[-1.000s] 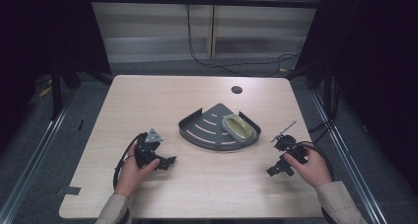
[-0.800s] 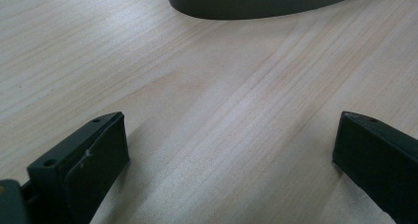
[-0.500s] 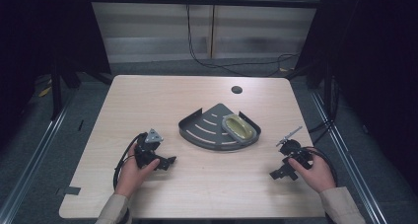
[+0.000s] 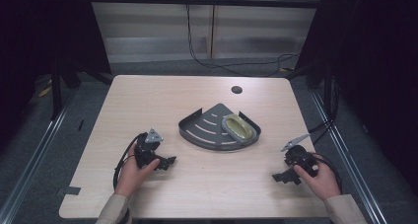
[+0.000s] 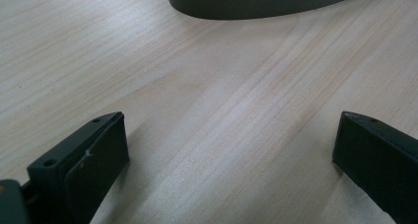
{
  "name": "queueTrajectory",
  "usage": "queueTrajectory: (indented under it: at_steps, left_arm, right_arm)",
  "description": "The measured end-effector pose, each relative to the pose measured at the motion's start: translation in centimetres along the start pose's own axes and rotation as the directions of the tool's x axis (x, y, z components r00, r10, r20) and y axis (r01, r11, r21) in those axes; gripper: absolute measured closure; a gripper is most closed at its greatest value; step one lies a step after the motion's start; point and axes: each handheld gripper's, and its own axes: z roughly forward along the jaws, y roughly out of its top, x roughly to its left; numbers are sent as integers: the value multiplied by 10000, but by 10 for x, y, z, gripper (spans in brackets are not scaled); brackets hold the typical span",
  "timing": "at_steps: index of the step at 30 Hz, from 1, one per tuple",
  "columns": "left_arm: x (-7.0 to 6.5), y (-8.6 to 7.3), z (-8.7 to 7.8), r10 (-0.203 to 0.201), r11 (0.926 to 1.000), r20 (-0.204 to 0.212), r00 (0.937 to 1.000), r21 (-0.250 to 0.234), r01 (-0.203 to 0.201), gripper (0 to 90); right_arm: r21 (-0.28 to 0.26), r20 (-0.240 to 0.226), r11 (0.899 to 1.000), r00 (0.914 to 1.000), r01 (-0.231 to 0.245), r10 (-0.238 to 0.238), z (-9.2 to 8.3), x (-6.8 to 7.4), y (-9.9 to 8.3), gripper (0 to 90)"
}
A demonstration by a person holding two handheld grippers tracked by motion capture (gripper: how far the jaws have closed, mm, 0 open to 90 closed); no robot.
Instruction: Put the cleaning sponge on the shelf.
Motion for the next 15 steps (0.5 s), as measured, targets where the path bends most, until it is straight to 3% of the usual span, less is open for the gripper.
queueTrajectory:
  at_steps: [3,15]
  left_arm:
    - [0,0,0,9,10000,2,10000,6,-9,0]
    - [0,0,0,11,10000,-3,10000,4,-11,0]
  right_arm:
    - [-179,116,9998,9999,-25,27,0,2,-3,131]
    - [-841,624,9945,9964,618,-567,3,7,-14,120]
